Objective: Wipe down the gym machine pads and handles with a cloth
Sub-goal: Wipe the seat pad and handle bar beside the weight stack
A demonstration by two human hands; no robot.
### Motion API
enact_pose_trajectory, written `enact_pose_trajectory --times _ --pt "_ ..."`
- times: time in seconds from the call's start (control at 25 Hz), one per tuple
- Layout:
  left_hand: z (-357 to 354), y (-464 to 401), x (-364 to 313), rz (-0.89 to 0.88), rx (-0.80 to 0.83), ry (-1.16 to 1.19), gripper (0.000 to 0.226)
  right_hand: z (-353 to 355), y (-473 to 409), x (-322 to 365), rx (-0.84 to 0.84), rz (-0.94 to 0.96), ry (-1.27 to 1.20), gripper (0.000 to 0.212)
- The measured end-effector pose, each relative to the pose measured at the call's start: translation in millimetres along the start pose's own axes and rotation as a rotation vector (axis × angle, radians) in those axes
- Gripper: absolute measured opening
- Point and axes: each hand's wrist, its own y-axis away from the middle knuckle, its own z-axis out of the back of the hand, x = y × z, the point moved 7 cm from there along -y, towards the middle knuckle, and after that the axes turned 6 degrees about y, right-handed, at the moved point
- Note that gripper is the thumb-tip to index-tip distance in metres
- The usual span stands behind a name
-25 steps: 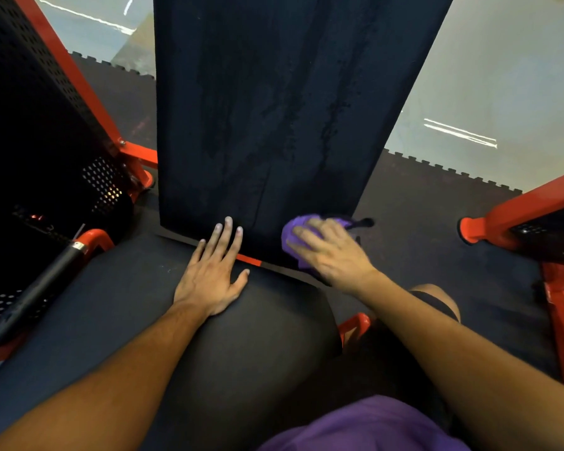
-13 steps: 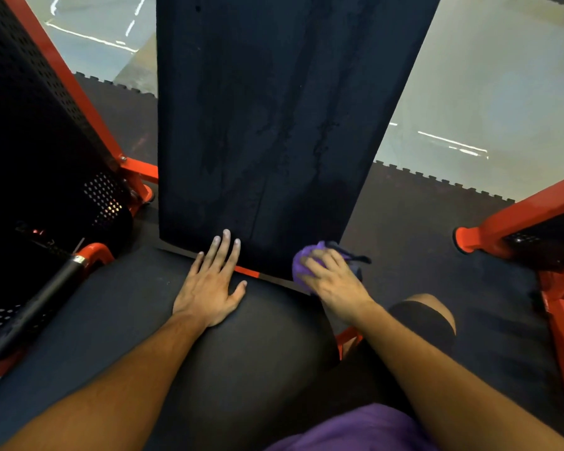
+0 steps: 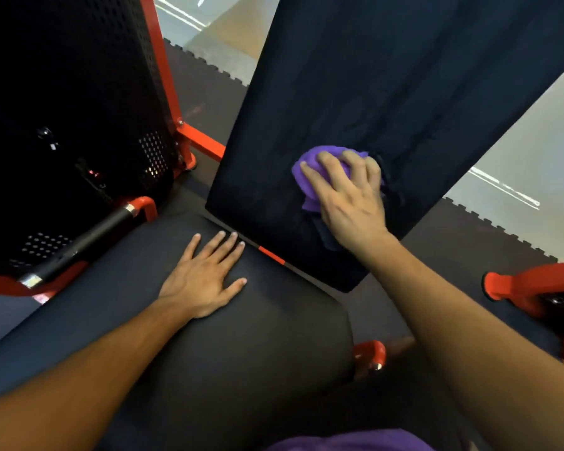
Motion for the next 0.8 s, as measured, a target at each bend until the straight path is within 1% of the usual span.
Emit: enact_pose_trajectory --times 0.08,0.16,0.24,0.28,0.32,0.36,0.44,0.52,0.56,0.6,0.68,0.72,0.76,0.8 --pt "-1 -9 -4 -0.015 -0.021 0.002 0.078 -29 -15 45 0.068 0.105 -0.01 0.045" --pt "-1 -6 -3 -0.006 -0.037 0.029 0.078 -50 2 89 0.187 0.291 -0.036 0.039" --pt "-1 -5 -1 -0.002 -0.059 0.025 0.077 -56 45 92 0.339 0.405 -0.029 0.039" --pt "-1 -7 0 -0.004 -0.053 0.027 0.077 -51 66 76 0.411 0.396 -0.014 0.041" --pt "-3 -7 -1 -0.012 -0.051 0.025 0.077 -39 81 54 0.403 0.355 -0.016 0.042" --pt "-5 -7 -2 -0.013 -0.065 0.018 0.077 -23 85 30 0.366 0.288 -0.029 0.043" --pt "-5 -9 -1 -0.004 -0.075 0.01 0.077 -9 61 2 0.272 0.139 -0.015 0.044" --pt "-4 -9 -2 -0.01 -0.062 0.011 0.077 -17 18 7 0.168 0.01 -0.03 0.043" --pt "-4 -8 -1 -0.005 -0.071 0.009 0.077 -27 6 26 0.137 0.007 -0.023 0.042" --pt "-4 -9 0 0.003 -0.068 0.012 0.077 -38 0 50 0.144 0.06 -0.014 0.042" --pt "-2 -8 -1 0.005 -0.051 0.012 0.077 -62 25 89 0.291 0.293 -0.011 0.04" --pt "-2 -8 -1 0.004 -0.057 0.008 0.077 -68 44 94 0.353 0.37 0.006 0.037" --pt "-1 -8 -1 0.005 -0.057 0.008 0.077 -66 61 86 0.43 0.369 0.0 0.037" --pt "-2 -8 0 0.004 -0.046 0.008 0.077 -59 72 71 0.472 0.311 -0.026 0.039"
